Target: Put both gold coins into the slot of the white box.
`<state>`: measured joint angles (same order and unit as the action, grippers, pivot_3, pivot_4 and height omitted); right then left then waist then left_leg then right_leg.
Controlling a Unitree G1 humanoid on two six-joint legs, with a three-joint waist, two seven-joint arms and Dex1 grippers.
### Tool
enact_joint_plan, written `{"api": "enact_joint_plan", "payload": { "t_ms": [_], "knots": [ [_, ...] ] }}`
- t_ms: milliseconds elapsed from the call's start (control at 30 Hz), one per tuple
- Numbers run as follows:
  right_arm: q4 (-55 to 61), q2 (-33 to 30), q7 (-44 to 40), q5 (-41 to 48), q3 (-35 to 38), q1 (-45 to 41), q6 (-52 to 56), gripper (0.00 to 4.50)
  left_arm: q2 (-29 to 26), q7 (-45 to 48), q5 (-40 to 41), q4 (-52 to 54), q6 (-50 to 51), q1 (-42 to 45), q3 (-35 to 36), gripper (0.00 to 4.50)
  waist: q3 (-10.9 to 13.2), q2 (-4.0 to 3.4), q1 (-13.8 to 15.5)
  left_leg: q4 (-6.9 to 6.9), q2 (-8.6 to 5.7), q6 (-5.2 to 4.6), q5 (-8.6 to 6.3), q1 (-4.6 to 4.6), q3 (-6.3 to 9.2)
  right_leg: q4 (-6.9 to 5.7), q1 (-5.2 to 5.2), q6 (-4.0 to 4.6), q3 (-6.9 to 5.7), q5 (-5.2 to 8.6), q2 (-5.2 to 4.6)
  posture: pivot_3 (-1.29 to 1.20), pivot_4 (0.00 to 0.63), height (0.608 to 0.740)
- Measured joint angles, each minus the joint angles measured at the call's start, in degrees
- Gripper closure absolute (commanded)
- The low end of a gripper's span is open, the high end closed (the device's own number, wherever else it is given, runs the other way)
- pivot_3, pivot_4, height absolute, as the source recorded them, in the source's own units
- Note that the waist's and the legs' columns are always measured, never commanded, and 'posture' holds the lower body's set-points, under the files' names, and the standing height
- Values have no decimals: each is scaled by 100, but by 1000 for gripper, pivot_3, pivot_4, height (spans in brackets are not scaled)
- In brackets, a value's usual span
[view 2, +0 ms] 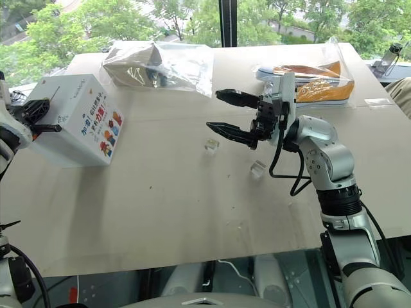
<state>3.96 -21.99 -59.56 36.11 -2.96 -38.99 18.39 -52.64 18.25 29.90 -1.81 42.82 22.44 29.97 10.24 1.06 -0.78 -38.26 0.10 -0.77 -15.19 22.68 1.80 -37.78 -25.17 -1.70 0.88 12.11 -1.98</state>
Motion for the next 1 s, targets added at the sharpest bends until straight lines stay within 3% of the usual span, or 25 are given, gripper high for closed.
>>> {"api": "enact_joint_plan", "payload": {
  "t_ms": [100,200,333,467,667,733,867,967,1000],
  "knots": [
    [0,-3,0,-2,9,7,0,700,23,-2,-26,3,79,-18,115,3319,0,0,-10,-6,-1,-1,0,-5,-4,-7,3,0,4,0,6,0,150,740],
    [-3,22,40,-61,9,11,-12,700,78,5,-190,7,-158,-32,100,1777,0,0,-5,-6,-1,0,0,-8,0,-12,3,0,1,0,6,0,150,740],
    [-78,141,318,-500,-91,22,-142,700,337,40,-446,8,-872,-23,74,61,-2,5,5,-7,0,2,1,0,3,-9,0,1,-1,0,0,0,150,740],
    [-319,288,659,-1138,-406,99,-308,700,628,516,-45,527,-1319,-61,218,61,-6,14,1,-7,1,25,14,15,0,4,-6,1,2,-1,-8,0,150,740],
    [-1602,788,1162,-2530,-1357,156,-891,700,770,2133,1422,2839,-856,-1981,-15,61,-5,17,-134,7,6,28,15,25,-23,5,-30,1,47,0,-6,0,150,740],
    [-1946,984,1453,-2725,-1370,46,-995,700,724,2282,1514,3034,-782,-2252,-36,61,-5,17,-140,4,7,8,4,20,-15,-8,-31,2,42,0,1,0,150,740],
    [-2996,1456,2078,-3116,-1335,-386,-1341,700,365,2468,880,3358,-844,-3167,-352,61,-5,13,-174,6,9,6,3,-2,-26,-18,-26,9,38,-2,27,0,150,740],
    [-3322,1599,2200,-3181,-1327,-404,-1388,1437,359,2498,610,3337,-885,-3313,-420,0,-5,13,-134,-4,10,6,4,7,-19,-16,-24,8,33,-2,43,0,150,740],
    [-3442,1650,2232,-3225,-1328,-436,-1412,2031,378,2493,587,3338,-921,-3286,-418,0,-5,13,-133,-6,8,6,4,7,-21,-14,-22,8,34,-2,40,0,150,740]
  ]
}}
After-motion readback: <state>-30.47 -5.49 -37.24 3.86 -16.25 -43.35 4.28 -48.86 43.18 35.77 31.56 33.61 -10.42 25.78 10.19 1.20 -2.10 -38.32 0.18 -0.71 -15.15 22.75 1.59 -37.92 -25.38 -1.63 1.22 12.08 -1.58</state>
